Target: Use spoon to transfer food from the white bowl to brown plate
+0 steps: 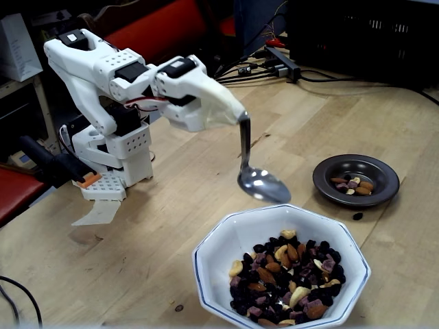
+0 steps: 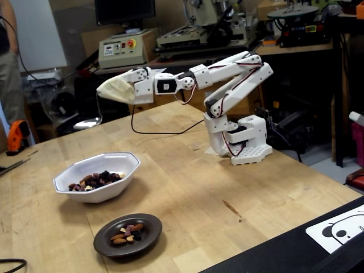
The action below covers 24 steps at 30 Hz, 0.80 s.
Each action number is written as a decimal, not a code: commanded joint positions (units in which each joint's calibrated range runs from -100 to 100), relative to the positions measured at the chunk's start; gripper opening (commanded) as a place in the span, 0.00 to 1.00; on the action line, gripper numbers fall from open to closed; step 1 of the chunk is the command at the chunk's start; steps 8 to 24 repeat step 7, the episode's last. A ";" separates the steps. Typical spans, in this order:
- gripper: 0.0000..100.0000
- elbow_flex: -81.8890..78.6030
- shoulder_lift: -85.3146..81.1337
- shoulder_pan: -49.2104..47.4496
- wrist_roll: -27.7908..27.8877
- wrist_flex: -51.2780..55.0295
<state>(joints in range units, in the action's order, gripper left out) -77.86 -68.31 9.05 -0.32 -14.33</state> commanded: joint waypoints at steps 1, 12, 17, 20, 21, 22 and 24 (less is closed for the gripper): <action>0.04 -0.81 -3.96 -4.83 -0.20 1.60; 0.04 -1.34 -4.90 -15.35 0.05 8.01; 0.04 -1.34 -4.90 -15.35 0.05 8.01; 0.04 -1.34 -4.90 -15.35 0.05 8.01; 0.04 -1.34 -4.90 -15.35 0.05 8.01; 0.04 -1.34 -4.90 -15.35 0.05 8.01; 0.04 -1.34 -4.90 -15.35 0.05 8.01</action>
